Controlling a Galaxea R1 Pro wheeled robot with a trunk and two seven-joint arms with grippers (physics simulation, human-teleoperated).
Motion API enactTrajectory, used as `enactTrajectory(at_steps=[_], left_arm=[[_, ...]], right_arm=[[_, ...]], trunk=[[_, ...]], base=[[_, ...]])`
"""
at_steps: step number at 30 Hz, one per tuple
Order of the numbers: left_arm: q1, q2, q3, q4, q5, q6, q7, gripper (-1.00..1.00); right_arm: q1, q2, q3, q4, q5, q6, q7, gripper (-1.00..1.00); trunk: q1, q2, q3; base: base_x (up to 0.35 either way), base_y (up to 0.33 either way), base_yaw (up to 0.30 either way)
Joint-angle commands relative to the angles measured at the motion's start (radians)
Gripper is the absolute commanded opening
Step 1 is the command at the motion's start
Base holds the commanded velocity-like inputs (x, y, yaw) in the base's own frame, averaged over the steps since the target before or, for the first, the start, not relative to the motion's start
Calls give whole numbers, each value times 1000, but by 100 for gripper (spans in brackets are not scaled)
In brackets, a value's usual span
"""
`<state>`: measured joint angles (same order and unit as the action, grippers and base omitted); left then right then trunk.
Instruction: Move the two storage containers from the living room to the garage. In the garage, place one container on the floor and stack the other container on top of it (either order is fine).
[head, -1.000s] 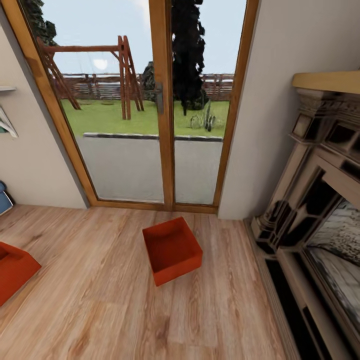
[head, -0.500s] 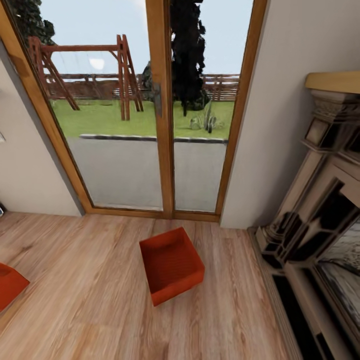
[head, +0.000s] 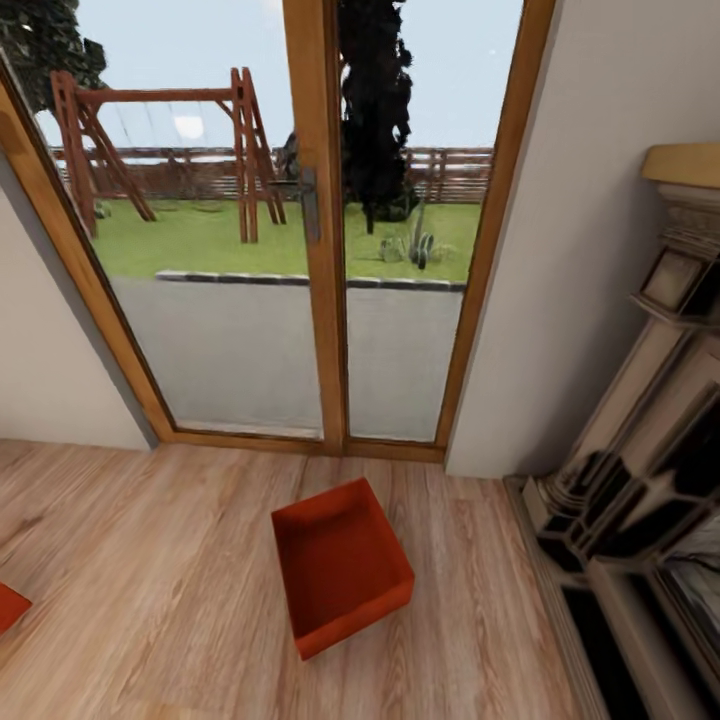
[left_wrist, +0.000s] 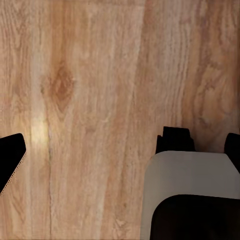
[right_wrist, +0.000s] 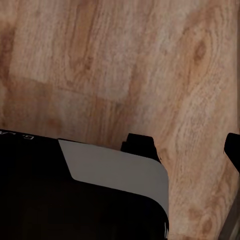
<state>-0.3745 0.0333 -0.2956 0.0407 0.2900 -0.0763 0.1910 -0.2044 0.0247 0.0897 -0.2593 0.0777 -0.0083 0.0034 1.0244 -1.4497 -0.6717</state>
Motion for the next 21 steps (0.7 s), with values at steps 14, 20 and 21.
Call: enactTrajectory(at_steps=[14,20,21], left_arm=[[-1,0,-8,4,9,-6,1,100],[-1,-1,-8,3,9,-6,2,100],[-1,-2,-8,3,9,-7,2,100]], right_arm=[[0,0,1,2,8,-1,1,100],[-1,0,1,1,8,-1,1,100],[-1,0,1,1,8,-1,1,100]], trunk=[[1,0,-1],[1,0,-1],[1,0,-1]], base=[[340,0,0],[302,0,0],[155,0,0]])
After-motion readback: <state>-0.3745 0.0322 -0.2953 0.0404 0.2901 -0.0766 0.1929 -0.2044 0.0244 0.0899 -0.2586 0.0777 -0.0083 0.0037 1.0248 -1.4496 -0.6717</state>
